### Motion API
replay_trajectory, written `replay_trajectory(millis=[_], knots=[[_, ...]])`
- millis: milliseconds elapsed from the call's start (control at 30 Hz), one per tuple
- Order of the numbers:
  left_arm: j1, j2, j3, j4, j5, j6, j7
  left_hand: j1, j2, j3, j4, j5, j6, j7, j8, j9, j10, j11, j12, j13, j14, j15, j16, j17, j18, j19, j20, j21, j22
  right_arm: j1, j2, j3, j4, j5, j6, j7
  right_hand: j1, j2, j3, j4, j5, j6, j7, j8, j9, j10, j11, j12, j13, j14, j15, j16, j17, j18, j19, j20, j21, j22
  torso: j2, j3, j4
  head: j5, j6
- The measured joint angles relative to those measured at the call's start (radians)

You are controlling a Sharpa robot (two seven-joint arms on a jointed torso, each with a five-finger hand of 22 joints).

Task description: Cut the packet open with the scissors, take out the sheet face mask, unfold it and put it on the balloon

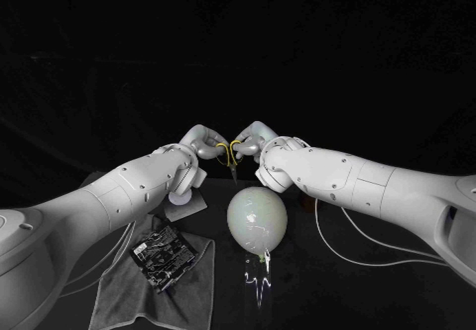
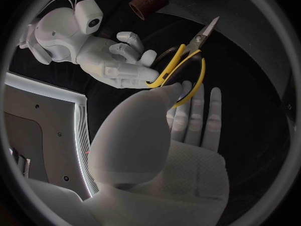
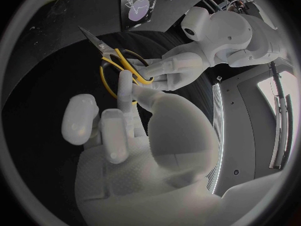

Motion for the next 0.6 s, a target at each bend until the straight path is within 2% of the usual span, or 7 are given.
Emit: replay_trajectory(millis=[67, 133, 233, 367, 433, 500, 600], knots=[[0.0, 0.0, 0.0, 0.0, 0.004, 0.001, 0.0, -0.001, 0.001, 0.005, -0.009, 0.0, 0.0, 0.0, 0.0, 0.0, 0.0, 0.0, 0.0, 0.0, 0.0, 0.0, 0.004, 0.0, 0.0, -0.004, 0.004, 0.001, 0.002, 0.0, -0.003, 0.0, 0.003, 0.002, -0.003, 0.003, 0.0, 0.0, 0.0, 0.0, 0.0, 0.0, 0.0, 0.0, 0.0, 0.0, 0.0, 0.0, 0.0, 0.0, 0.0, 0.0, 0.0, 0.0, 0.0, 0.0, 0.0, 0.0, -0.001, 0.0, -0.0001, 0.0, 0.0], [0.001, 0.0, 0.0, 0.001, 0.009, 0.002, 0.001, -0.004, 0.004, 0.022, -0.033, 0.0, -0.004, 0.004, 0.0, -0.001, -0.001, 0.001, -0.005, 0.0, -0.011, 0.001, 0.004, 0.0, 0.0, -0.012, 0.001, 0.01, 0.007, 0.0, -0.007, 0.0, 0.006, 0.006, -0.004, 0.006, 0.0, 0.0, 0.0, 0.0, 0.0, -0.001, -0.002, 0.0, 0.0, 0.0, 0.0, 0.0, 0.0, 0.0, 0.0, 0.0, 0.0, 0.0, 0.0, 0.0, 0.0, 0.0, -0.001, 0.0, -0.0006, 0.0, 0.0], [0.001, -0.001, 0.001, 0.001, 0.02, 0.005, 0.002, -0.023, -0.003, 0.04, -0.051, 0.0, -0.024, 0.024, -0.019, -0.011, -0.03, 0.018, -0.02, -0.004, -0.031, 0.01, 0.004, 0.0, 0.0, -0.024, 0.002, 0.01, 0.011, 0.0, -0.011, 0.001, 0.009, 0.013, -0.006, 0.011, 0.0, 0.0, 0.0, 0.0, -0.001, -0.002, -0.002, 0.0, 0.0, 0.0, 0.0, 0.0, 0.0, 0.0, 0.0, 0.0, 0.0, 0.0, 0.0, 0.0, 0.0, 0.0, -0.001, 0.0002, -0.0007, -0.001, 0.001], [0.001, -0.003, 0.001, -0.001, 0.036, 0.02, 0.001, -0.066, -0.043, 0.066, -0.067, 0.001, -0.093, 0.045, -0.071, -0.04, -0.109, 0.046, -0.031, -0.013, -0.088, 0.038, -0.013, -0.01, 0.0, -0.062, 0.015, 0.003, 0.009, 0.0, -0.014, 0.001, 0.009, 0.024, -0.009, 0.016, 0.0, 0.0, 0.0, 0.0, -0.002, -0.002, -0.002, 0.0, 0.001, 0.0, 0.0, 0.0, 0.001, 0.0, 0.0, 0.0, 0.001, 0.0, 0.0, 0.0, 0.0, 0.0, -0.001, 0.0002, -0.0004, -0.003, 0.002], [0.001, -0.004, 0.001, -0.004, 0.046, 0.033, -0.002, -0.077, -0.062, 0.084, -0.072, 0.001, -0.108, 0.05, -0.084, -0.049, -0.133, 0.054, -0.031, -0.013, -0.116, 0.048, -0.025, -0.016, 0.0, -0.085, 0.019, -0.012, 0.001, 0.0, -0.015, 0.001, 0.009, 0.029, -0.011, 0.018, 0.001, 0.0, 0.0, 0.0, -0.002, -0.002, -0.002, 0.0, 0.001, 0.0, 0.0, 0.0, 0.001, 0.0, 0.0, 0.0, 0.001, 0.0, 0.0, 0.0, 0.0, 0.0, -0.001, 0.0002, -0.0002, -0.004, 0.002], [0.001, -0.003, 0.001, -0.005, 0.055, 0.046, -0.004, -0.09, -0.08, 0.103, -0.08, 0.001, -0.12, 0.052, -0.093, -0.057, -0.166, 0.062, -0.031, -0.013, -0.156, 0.059, -0.043, -0.025, -0.02, -0.117, 0.023, -0.034, -0.01, 0.0, -0.015, 0.001, 0.009, 0.033, -0.012, 0.018, 0.002, 0.002, 0.0, 0.0, -0.002, -0.002, -0.002, 0.0, 0.001, 0.0, 0.0, 0.0, 0.001, 0.0, 0.0, 0.0, 0.0, 0.0, 0.0, 0.0, 0.0, 0.0, -0.001, -0.0001, -0.0002, -0.004, 0.0], [0.001, -0.003, 0.001, -0.007, 0.07, 0.068, -0.009, -0.102, -0.092, 0.111, -0.088, 0.001, -0.122, 0.05, -0.097, -0.063, -0.181, 0.07, -0.031, -0.013, -0.171, 0.067, -0.047, -0.03, -0.025, -0.123, 0.023, -0.04, -0.016, 0.0, -0.014, 0.001, 0.009, 0.038, -0.013, 0.019, 0.003, 0.003, 0.0, 0.0, -0.003, -0.004, -0.003, 0.0, 0.001, 0.0, 0.0, 0.0, 0.001, 0.0, 0.0, -0.004, 0.0, 0.0, 0.0, 0.0, 0.0, 0.0, -0.001, -0.0001, -0.0002, -0.003, 0.0]])
